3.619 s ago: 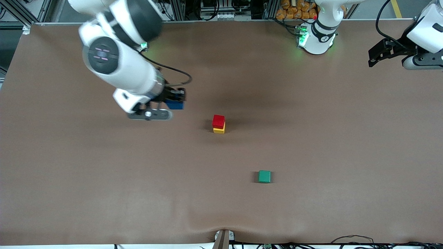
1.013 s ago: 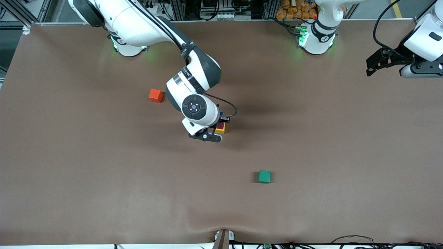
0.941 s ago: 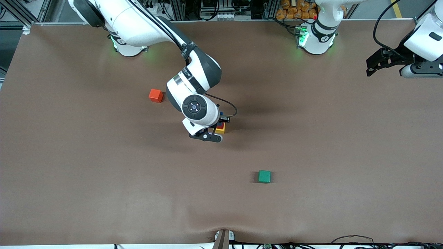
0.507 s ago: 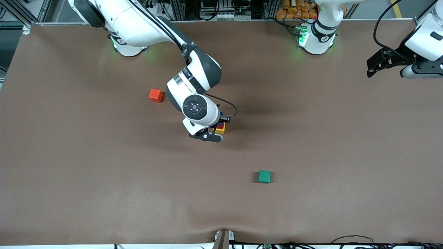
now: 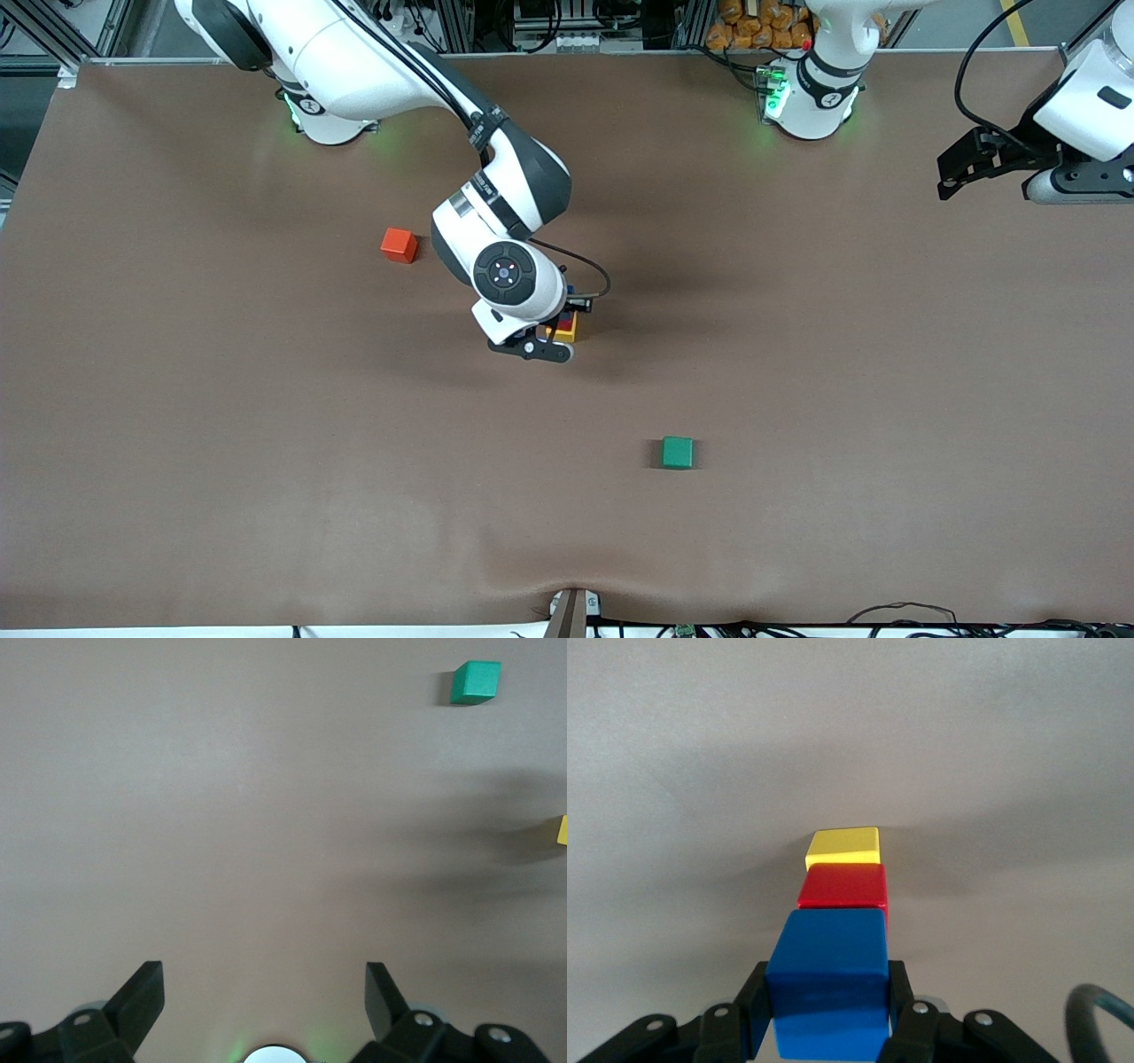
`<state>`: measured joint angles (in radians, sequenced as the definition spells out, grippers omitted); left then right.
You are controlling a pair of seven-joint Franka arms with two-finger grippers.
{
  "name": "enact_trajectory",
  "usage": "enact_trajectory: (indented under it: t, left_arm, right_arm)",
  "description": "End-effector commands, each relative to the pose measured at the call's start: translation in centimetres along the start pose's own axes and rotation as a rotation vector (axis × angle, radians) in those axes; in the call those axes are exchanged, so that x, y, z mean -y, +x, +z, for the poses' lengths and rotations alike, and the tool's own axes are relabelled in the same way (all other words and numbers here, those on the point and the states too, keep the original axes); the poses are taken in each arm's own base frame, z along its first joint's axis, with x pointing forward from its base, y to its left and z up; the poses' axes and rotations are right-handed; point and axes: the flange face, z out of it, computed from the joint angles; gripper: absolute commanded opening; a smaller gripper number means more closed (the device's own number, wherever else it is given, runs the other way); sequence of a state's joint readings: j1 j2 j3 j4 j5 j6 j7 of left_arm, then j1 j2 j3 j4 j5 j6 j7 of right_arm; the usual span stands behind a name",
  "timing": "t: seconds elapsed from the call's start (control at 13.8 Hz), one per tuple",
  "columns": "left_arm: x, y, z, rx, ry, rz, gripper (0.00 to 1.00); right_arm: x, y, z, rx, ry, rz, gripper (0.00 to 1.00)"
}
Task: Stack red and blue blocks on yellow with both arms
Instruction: 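Lower the blue cube onto the red cube with the right gripper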
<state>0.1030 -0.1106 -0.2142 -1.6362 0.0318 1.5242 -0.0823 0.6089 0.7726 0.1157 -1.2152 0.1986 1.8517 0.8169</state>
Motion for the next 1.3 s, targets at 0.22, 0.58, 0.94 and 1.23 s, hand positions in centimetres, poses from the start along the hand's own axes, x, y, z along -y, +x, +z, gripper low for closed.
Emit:
enact_trajectory:
  t: [0.22,0.58,0.94,1.23]
  left_arm:
    - [0.05,-0.31,0.04,0.005,-0.016,-0.028,1.0]
    - [0.06,-0.58,-0.27,0.006,-0.013,-0.107,1.0]
    - [0.29,-0.57,0.17,0.015,-0.012,-0.107,1.0]
    - [0.62,-0.54,0.18,0.015,-0.012,-0.113,1.0]
  right_arm:
    - [0.72,-0.06,0.21,-0.006,0.006,0.008,0.0]
    - [0.65,0.0,0.09,-0.011,0.003,0.01,0.0]
    - [0.69,-0.24,0.79,-0.008,-0.006,0.034,0.08]
    - [0.54,-0.12,0.65,-0.007,-0.006,0.042,0.21]
